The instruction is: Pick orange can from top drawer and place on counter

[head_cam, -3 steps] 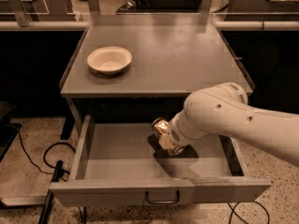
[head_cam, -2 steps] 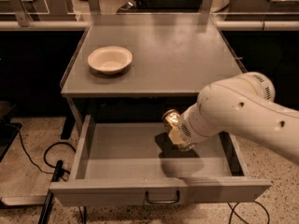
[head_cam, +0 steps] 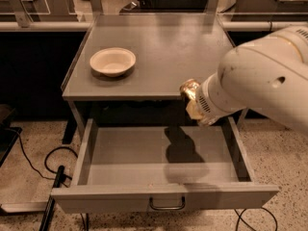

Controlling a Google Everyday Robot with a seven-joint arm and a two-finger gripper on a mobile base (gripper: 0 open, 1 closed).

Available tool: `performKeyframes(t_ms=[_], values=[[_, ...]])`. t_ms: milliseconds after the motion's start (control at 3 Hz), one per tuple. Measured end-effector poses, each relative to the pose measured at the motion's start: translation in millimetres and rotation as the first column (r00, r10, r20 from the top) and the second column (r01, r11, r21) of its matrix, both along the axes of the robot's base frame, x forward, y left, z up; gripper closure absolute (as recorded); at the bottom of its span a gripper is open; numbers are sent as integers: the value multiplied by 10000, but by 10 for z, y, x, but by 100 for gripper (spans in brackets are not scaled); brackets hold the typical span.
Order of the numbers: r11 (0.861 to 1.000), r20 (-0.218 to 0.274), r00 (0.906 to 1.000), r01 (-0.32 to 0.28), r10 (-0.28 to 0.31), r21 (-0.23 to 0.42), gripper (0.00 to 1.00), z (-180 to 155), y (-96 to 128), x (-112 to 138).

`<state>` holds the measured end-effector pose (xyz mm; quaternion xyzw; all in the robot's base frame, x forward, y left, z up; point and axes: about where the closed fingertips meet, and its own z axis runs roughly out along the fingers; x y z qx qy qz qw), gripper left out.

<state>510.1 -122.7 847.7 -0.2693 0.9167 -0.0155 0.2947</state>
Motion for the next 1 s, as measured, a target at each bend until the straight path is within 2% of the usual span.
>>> performKeyframes(t_ms=[333, 667, 1000], values=[[9995, 353, 9994, 33, -22, -312, 100, 275, -46, 305], [9996, 507, 9987, 21, -7, -284, 100, 369, -27, 357], [9998, 435, 9990, -91, 100, -202, 100, 350, -11, 465]])
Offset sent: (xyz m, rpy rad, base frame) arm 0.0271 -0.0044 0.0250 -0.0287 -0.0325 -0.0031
